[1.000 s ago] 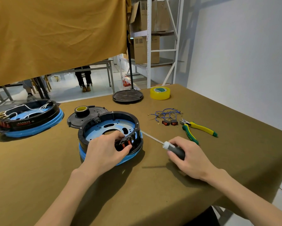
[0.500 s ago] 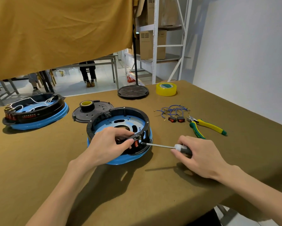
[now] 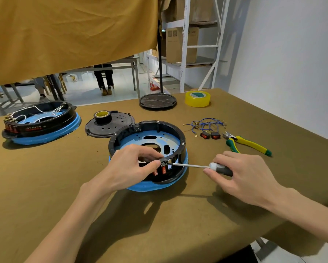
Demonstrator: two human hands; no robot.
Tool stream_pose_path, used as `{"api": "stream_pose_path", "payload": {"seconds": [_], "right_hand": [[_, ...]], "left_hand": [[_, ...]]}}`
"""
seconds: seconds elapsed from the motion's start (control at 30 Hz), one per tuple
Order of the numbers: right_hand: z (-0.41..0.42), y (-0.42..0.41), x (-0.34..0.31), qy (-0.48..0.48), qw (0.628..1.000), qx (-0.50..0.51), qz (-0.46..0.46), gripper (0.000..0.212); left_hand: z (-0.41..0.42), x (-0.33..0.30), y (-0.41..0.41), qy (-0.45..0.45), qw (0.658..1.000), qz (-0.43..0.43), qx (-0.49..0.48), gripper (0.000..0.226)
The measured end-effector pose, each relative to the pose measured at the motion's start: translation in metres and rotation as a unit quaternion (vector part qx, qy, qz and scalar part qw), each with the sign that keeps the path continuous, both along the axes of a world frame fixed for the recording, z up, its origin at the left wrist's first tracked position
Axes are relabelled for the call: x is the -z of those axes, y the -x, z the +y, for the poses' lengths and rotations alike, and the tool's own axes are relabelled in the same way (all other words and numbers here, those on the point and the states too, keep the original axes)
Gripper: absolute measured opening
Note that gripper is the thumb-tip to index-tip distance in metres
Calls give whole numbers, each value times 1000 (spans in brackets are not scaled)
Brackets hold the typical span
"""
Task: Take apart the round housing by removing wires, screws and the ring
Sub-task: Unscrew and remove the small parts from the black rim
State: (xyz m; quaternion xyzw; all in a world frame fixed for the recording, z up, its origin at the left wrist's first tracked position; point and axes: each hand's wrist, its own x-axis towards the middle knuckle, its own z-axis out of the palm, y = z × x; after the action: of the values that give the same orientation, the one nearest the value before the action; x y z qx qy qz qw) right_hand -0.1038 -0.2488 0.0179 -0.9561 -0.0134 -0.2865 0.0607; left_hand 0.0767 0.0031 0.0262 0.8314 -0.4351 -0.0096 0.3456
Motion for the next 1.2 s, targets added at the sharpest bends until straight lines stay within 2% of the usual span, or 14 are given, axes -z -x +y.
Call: {"api": "stream_pose_path", "payload": {"seconds": [0.2,0.37,0.57,0.8,0.97,1.07,1.2], "right_hand": [[-4,-4,-5,61,998,-1,7,50],[-11,-16,-5,67,997,-23,-12,46],[-27,-55,-6,146,989,-12,2,64],[-25,-77,-7,155,985,8,74,79],[-19,-48,-9,149,988,30,-9,75],[-13,-63,-13,99,993,56,-24,77],[-8,-86,-2,52,987,96,-113,53]], "left_hand": [[1,1,1,5,1000,-17,8,20],[1,1,4,16,998,-51,16,21],[1,0,4,19,998,-54,27,28],[4,1,5,35,997,-61,31,30],[2,1,11,40,997,-64,32,29],[2,3,17,44,996,-75,30,29],[0,4,17,46,995,-85,21,27]]}}
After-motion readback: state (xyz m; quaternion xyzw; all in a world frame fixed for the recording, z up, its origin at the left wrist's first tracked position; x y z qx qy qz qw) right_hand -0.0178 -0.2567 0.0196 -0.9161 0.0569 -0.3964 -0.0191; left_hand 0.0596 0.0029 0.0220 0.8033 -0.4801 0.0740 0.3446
